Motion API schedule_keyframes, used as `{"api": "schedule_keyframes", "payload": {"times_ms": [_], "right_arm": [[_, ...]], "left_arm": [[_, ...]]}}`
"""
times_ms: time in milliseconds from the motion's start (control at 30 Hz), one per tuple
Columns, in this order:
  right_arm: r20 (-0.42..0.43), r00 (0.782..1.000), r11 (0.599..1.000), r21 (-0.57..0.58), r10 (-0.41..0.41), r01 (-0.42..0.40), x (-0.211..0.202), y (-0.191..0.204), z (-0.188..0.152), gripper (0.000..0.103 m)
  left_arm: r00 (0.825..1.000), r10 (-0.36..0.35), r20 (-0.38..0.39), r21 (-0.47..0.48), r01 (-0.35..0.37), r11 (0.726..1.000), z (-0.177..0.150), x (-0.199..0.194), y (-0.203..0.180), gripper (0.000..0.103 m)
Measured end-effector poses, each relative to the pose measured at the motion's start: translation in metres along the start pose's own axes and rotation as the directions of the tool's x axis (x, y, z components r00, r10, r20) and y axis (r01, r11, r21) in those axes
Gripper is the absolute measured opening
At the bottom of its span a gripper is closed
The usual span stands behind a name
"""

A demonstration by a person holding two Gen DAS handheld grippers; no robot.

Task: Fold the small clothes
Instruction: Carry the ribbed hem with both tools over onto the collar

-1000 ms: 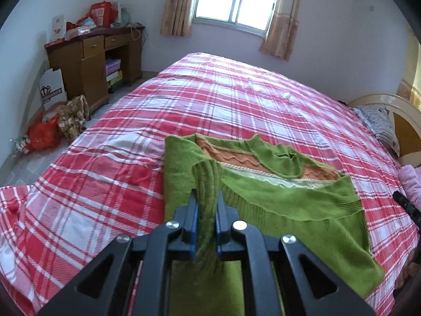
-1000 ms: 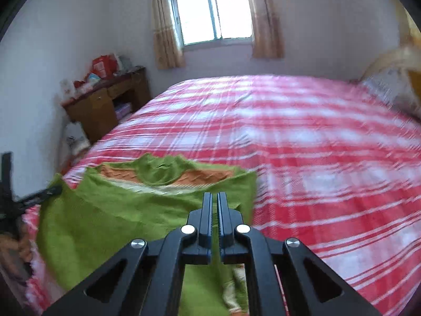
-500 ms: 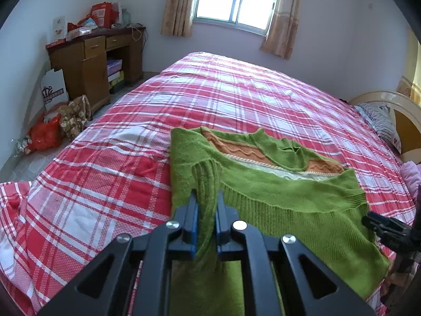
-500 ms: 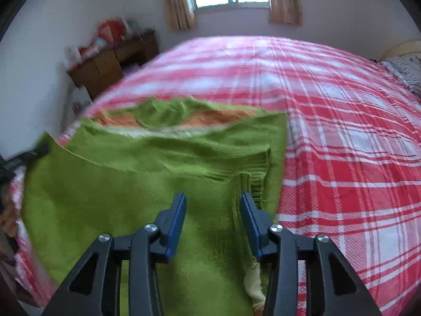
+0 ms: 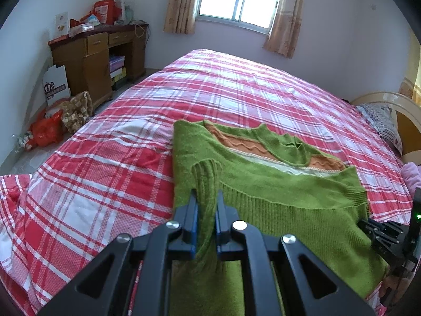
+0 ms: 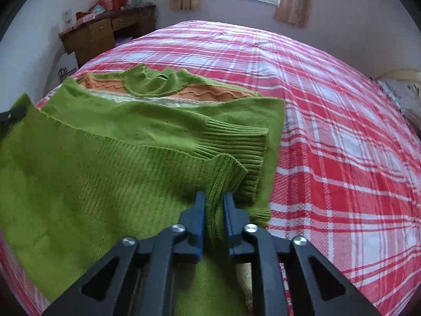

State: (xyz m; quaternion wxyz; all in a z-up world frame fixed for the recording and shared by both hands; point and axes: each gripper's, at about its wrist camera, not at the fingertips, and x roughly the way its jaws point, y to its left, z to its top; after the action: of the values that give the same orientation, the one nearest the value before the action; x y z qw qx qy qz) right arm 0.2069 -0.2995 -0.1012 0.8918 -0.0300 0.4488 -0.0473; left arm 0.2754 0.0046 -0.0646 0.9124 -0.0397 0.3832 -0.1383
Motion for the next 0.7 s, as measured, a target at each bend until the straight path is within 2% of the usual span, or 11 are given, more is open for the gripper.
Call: {"api": "schedule_keyframes", "payload": {"times_ms": [167, 300, 367, 533, 700], "right_arm": [[0.134, 0.991, 0.999, 0.035, -0.015, 0.011, -0.045, -0.003, 0.004, 0.010], [0.236, 0.971, 0.999, 0.043, -0.040, 0.030, -0.078, -0.007, 0.025, 0.010], [0.265, 0.963, 0.998, 0.037, -0.060, 0.052, -0.081, -0.006, 0.039, 0.010], [0.283, 0.956, 0.996, 0.061, -0.083, 0.068, -0.052, -0.016, 0.088, 0.010], [0.280, 0.949, 0.988, 0.081, -0.147, 0.130, -0.006, -0.024, 0.124, 0.010]], "left_arm": [[0.999, -0.016, 0.029, -0.012, 0.016, 1.000, 0.004, -0.012, 0.002, 0.010], [0.998, -0.011, 0.060, -0.018, 0.012, 1.000, 0.022, -0.016, 0.000, 0.010], [0.997, -0.004, 0.073, -0.025, 0.006, 1.000, 0.033, -0.013, -0.001, 0.010], [0.997, -0.012, 0.074, -0.082, 0.018, 0.997, 0.073, 0.013, 0.001, 0.010], [0.994, 0.051, 0.097, -0.085, -0.042, 0.995, 0.104, 0.053, -0.009, 0.010]]}}
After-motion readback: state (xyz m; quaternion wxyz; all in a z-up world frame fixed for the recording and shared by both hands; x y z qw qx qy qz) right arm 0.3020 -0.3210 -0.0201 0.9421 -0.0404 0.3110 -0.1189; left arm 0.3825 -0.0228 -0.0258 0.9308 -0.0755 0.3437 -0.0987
